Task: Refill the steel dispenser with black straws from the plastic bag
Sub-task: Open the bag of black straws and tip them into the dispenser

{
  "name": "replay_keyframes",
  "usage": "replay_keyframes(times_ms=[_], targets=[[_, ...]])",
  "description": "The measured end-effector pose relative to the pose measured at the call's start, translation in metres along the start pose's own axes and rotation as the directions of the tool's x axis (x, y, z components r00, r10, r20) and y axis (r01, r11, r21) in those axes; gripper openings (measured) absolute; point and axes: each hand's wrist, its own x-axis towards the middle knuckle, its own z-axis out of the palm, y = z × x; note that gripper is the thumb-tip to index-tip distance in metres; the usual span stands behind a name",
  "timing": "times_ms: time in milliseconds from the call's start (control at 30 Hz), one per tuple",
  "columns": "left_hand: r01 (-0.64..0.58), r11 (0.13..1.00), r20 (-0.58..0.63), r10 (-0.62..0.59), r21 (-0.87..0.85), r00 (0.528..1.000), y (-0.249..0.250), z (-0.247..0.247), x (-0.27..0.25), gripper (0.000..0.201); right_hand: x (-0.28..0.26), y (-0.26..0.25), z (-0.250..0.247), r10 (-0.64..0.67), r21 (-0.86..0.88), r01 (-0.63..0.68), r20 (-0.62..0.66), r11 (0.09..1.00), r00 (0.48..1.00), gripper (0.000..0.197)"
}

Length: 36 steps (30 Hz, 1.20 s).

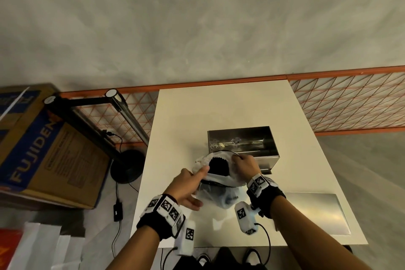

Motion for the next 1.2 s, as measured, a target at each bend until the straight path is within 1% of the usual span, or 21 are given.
replay_keyframes(times_ms=[67, 133, 167, 233, 267, 300, 367, 433, 467, 600, 667, 700, 800, 867, 900, 967, 1033, 1067, 1133, 1167, 1200], targets=[[-0.016, 0.991, 0.073, 0.026, -0.135, 0.997, 0.001, 0.011, 0.003, 0.054, -0.005, -0.001, 0.001, -0.031, 0.052, 0.031, -0.002, 0.998, 1.0, 0.022], [-0.042, 0.967, 0.06, 0.058, -0.251, 0.996, 0.003, 0.019, 0.01, 0.035, -0.015, -0.001, -0.002, -0.067, 0.053, 0.068, -0.012, 0.996, 0.998, 0.022], [-0.049, 0.951, 0.06, 0.071, -0.305, 0.996, 0.004, 0.021, 0.013, 0.031, -0.02, -0.001, -0.006, -0.077, 0.007, 0.078, -0.018, 0.997, 0.997, 0.028], [-0.051, 0.918, 0.075, 0.087, -0.392, 0.993, 0.004, 0.021, 0.016, 0.033, -0.034, -0.002, -0.017, -0.037, -0.13, 0.038, 0.005, 0.991, 0.999, 0.056], [-0.05, 0.904, 0.085, 0.095, -0.425, 0.992, 0.003, 0.022, 0.017, 0.033, -0.041, -0.002, -0.022, 0.017, -0.165, -0.01, 0.039, 0.986, 0.999, 0.066], [-0.05, 0.889, 0.089, 0.102, -0.454, 0.991, 0.003, 0.022, 0.017, 0.032, -0.047, -0.002, -0.026, 0.084, -0.163, -0.069, 0.087, 0.984, 0.993, 0.07], [-0.054, 0.861, 0.078, 0.108, -0.506, 0.991, 0.001, 0.024, 0.017, 0.026, -0.057, -0.003, -0.028, 0.201, -0.055, -0.193, 0.229, 0.98, 0.953, 0.066], [-0.052, 0.834, 0.06, 0.102, -0.55, 0.993, -0.001, 0.027, 0.019, 0.026, -0.059, 0.0, -0.022, 0.216, 0.149, -0.286, 0.366, 0.946, 0.905, 0.055], [-0.053, 0.823, 0.046, 0.096, -0.565, 0.994, -0.002, 0.028, 0.021, 0.028, -0.058, 0.003, -0.019, 0.2, 0.252, -0.313, 0.39, 0.915, 0.899, 0.051], [-0.095, 0.795, -0.06, 0.073, -0.599, 0.996, 0.001, 0.028, 0.023, 0.036, -0.061, 0.006, -0.016, 0.122, 0.528, -0.31, 0.361, 0.79, 0.925, 0.036], [-0.107, 0.793, -0.086, 0.069, -0.6, 0.994, 0.002, 0.026, 0.024, 0.041, -0.063, 0.009, -0.017, 0.068, 0.622, -0.284, 0.347, 0.73, 0.935, 0.03], [-0.11, 0.784, -0.1, 0.062, -0.611, 0.993, 0.0, 0.026, 0.025, 0.043, -0.064, 0.011, -0.016, 0.066, 0.644, -0.275, 0.329, 0.714, 0.942, 0.031], [-0.102, 0.765, -0.143, 0.013, -0.635, 0.99, -0.011, 0.028, 0.032, 0.041, -0.064, 0.019, -0.01, 0.156, 0.661, -0.293, 0.259, 0.691, 0.953, 0.037], [-0.079, 0.787, -0.164, -0.028, -0.612, 0.986, -0.019, 0.028, 0.032, 0.039, -0.062, 0.027, -0.009, 0.24, 0.713, -0.325, 0.222, 0.621, 0.945, 0.04], [-0.068, 0.792, -0.149, -0.029, -0.607, 0.988, -0.021, 0.028, 0.03, 0.044, -0.06, 0.031, -0.01, 0.26, 0.728, -0.333, 0.217, 0.598, 0.941, 0.041], [-0.054, 0.793, -0.087, 0.001, -0.607, 0.996, -0.023, 0.029, 0.027, 0.053, -0.06, 0.031, -0.016, 0.245, 0.713, -0.344, 0.243, 0.611, 0.939, 0.037], [-0.021, 0.822, -0.038, 0.0, -0.569, 0.999, -0.022, 0.029, 0.021, 0.046, -0.062, 0.026, -0.02, 0.222, 0.682, -0.354, 0.277, 0.64, 0.935, 0.024], [-0.002, 0.831, -0.005, -0.001, -0.556, 1.0, -0.022, 0.029, 0.019, 0.039, -0.064, 0.022, -0.021, 0.216, 0.67, -0.366, 0.3, 0.646, 0.929, 0.025], [0.051, 0.851, 0.081, -0.01, -0.523, 0.997, -0.022, 0.03, 0.014, 0.023, -0.069, 0.014, -0.02, 0.2, 0.631, -0.386, 0.347, 0.673, 0.916, 0.037], [0.077, 0.861, 0.13, -0.013, -0.502, 0.991, -0.021, 0.031, 0.012, 0.02, -0.072, 0.01, -0.018, 0.187, 0.6, -0.373, 0.349, 0.707, 0.918, 0.041], [0.095, 0.86, 0.181, -0.003, -0.502, 0.984, -0.022, 0.032, 0.012, 0.024, -0.073, 0.008, -0.014, 0.169, 0.581, -0.343, 0.334, 0.738, 0.927, 0.042]])
